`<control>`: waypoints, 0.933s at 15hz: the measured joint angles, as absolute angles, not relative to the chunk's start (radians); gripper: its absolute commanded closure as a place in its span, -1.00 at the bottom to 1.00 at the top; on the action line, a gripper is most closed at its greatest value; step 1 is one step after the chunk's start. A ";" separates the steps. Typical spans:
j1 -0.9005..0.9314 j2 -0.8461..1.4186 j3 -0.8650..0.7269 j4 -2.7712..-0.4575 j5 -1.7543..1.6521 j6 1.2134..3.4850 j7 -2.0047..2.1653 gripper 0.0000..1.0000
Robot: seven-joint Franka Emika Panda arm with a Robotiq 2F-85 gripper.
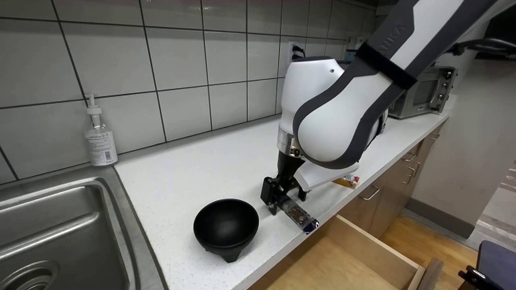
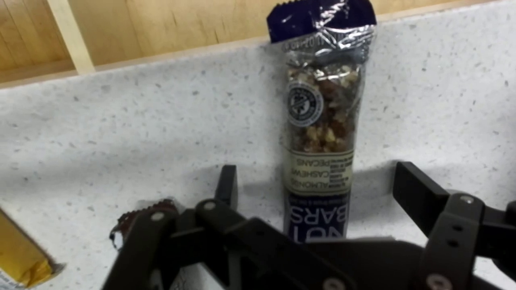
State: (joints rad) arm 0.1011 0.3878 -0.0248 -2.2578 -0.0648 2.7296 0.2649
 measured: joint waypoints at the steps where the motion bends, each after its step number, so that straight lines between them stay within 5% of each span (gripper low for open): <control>1: 0.100 0.388 -0.025 -2.258 -0.061 2.730 0.260 -1.00; 3: 0.099 0.388 -0.025 -2.258 -0.056 2.730 0.252 -1.00; 4: 0.098 0.388 -0.025 -2.257 -0.054 2.730 0.250 -0.50; 5: 0.097 0.388 -0.025 -2.257 -0.052 2.730 0.248 -0.47; 14: 0.090 0.373 -0.025 -2.254 -0.043 2.732 0.233 0.88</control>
State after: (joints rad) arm 0.0904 0.3729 -0.0248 -2.2539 -0.0426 2.7316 0.2328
